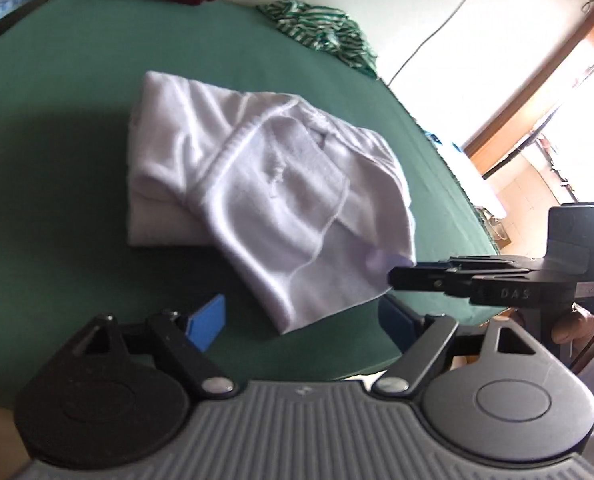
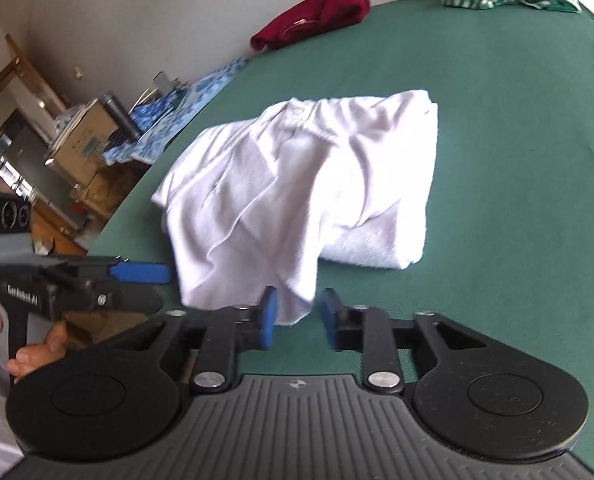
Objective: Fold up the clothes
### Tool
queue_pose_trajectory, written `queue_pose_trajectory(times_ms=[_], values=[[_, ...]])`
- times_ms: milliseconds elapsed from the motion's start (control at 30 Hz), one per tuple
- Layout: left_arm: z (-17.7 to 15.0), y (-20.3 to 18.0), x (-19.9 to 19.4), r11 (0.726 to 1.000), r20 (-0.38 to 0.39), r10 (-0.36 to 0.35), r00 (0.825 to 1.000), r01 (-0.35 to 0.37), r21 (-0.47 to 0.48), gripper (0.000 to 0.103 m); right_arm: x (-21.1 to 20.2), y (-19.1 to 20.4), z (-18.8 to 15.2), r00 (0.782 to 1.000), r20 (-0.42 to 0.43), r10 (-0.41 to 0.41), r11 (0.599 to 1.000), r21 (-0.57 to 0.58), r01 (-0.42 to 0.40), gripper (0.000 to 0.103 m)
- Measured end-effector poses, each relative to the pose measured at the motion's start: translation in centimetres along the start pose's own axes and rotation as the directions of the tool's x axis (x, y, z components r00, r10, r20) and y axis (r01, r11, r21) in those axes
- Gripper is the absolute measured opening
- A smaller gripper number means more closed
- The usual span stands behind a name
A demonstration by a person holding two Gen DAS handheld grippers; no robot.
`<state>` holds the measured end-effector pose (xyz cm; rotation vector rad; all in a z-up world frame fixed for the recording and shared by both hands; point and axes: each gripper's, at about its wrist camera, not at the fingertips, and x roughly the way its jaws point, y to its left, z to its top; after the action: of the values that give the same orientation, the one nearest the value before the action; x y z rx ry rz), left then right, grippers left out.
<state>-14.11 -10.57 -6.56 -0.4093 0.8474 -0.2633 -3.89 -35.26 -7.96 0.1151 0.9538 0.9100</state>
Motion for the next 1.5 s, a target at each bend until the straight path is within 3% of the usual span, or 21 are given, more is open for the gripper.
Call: queue_pose_trajectory(times_ms=[67, 133, 200, 267, 400, 700, 900, 1100, 1167, 1200, 1233, 1267, 1300, 1367, 1433, 1467, 1500], values=[[-0.1, -0.1, 0.3, 1.0, 0.018, -0.011, 1.0, 0.011, 0.003, 0.073, 0.2, 0.1, 0.0, 1.0, -0.004, -0.002, 1.0, -0.022, 0.002, 0.011], [0.0, 0.6, 0.5, 0.998, 0.03, -0.031, 0.999, 0.033, -0.045, 0.053, 0.4, 0.0, -0.1, 1.0, -0.006, -0.003, 1.0, -0.021, 0.003, 0.007], [0.0, 1.7, 0.6, 0.992, 0.023, -0.052, 0.998, 0.054, -0.112, 0.012, 0.4, -0.3, -0.2, 1.0, -0.003, 0.005, 1.0, -0.001, -0.005, 0.006], [-0.1, 2.7, 0.6, 0.984, 0.012, -0.065, 0.998, 0.066, -0.168, 0.001, 0.1, -0.6, -0.2, 1.0, 0.006, 0.028, 0.999, 0.027, -0.028, 0.004], [0.3, 2.6, -0.8, 0.983, 0.048, -0.055, 0.997, 0.062, -0.172, 0.0, -0.8, -1.8, 0.1, 0.996, 0.044, 0.076, 0.989, 0.125, -0.081, 0.004], [4.5, 1.3, -4.0, 0.989, 0.13, -0.068, 0.989, 0.084, -0.123, 0.0, -2.2, -3.0, 2.0, 0.974, 0.138, 0.18, 0.925, 0.312, -0.215, 0.004], [7.2, 1.3, -4.5, 0.989, 0.135, -0.071, 0.988, 0.088, -0.119, 0.0, -2.6, -4.1, 4.0, 0.96, 0.207, 0.191, 0.843, 0.465, -0.268, 0.004], [9.6, 3.7, -2.0, 0.98, 0.102, -0.085, 0.991, 0.101, -0.17, 0.0, -0.7, -6.0, 5.8, 0.958, 0.236, 0.163, 0.768, 0.579, -0.273, 0.005], [10.2, 4.7, -0.8, 0.975, 0.086, -0.089, 0.992, 0.105, -0.195, 0.001, 0.2, -6.4, 6.3, 0.961, 0.239, 0.138, 0.764, 0.592, -0.257, 0.006], [10.5, 5.3, -0.2, 0.971, 0.073, -0.096, 0.993, 0.11, -0.211, 0.006, 0.7, -6.6, 6.4, 0.963, 0.239, 0.122, 0.764, 0.597, -0.245, 0.008], [10.7, 5.8, 0.4, 0.97, 0.052, -0.099, 0.994, 0.108, -0.219, 0.014, 1.1, -6.9, 6.6, 0.966, 0.237, 0.099, 0.77, 0.597, -0.226, 0.012], [10.9, 6.4, 1.1, 0.969, 0.028, -0.1, 0.995, 0.104, -0.225, 0.031, 1.4, -7.0, 6.7, 0.971, 0.23, 0.069, 0.78, 0.594, -0.196, 0.014], [11.0, 7.0, 1.4, 0.965, 0.013, -0.107, 0.994, 0.107, -0.238, 0.04, 1.3, -7.1, 6.7, 0.973, 0.228, 0.038, 0.794, 0.585, -0.168, 0.024], [11.4, 8.2, 0.9, 0.958, 0.011, -0.122, 0.993, 0.12, -0.258, 0.05, 0.2, -6.8, 6.9, 0.969, 0.247, -0.017, 0.837, 0.534, -0.122, 0.03], [11.9, 9.2, -0.8, 0.955, 0.05, -0.13, 0.99, 0.139, -0.261, 0.068, -1.8, -5.7, 7.1, 0.958, 0.284, -0.029, 0.899, 0.427, -0.099, 0.038], [12.0, 9.4, -1.7, 0.964, 0.061, -0.116, 0.991, 0.127, -0.233, 0.081, -2.6, -5.1, 7.1, 0.958, 0.286, -0.03, 0.925, 0.371, -0.082, 0.045], [12.0, 9.4, -2.7, 0.975, 0.069, -0.096, 0.993, 0.108, -0.194, 0.089, -3.0, -4.5, 7.0, 0.962, 0.272, -0.033, 0.944, 0.324, -0.059, 0.045]])
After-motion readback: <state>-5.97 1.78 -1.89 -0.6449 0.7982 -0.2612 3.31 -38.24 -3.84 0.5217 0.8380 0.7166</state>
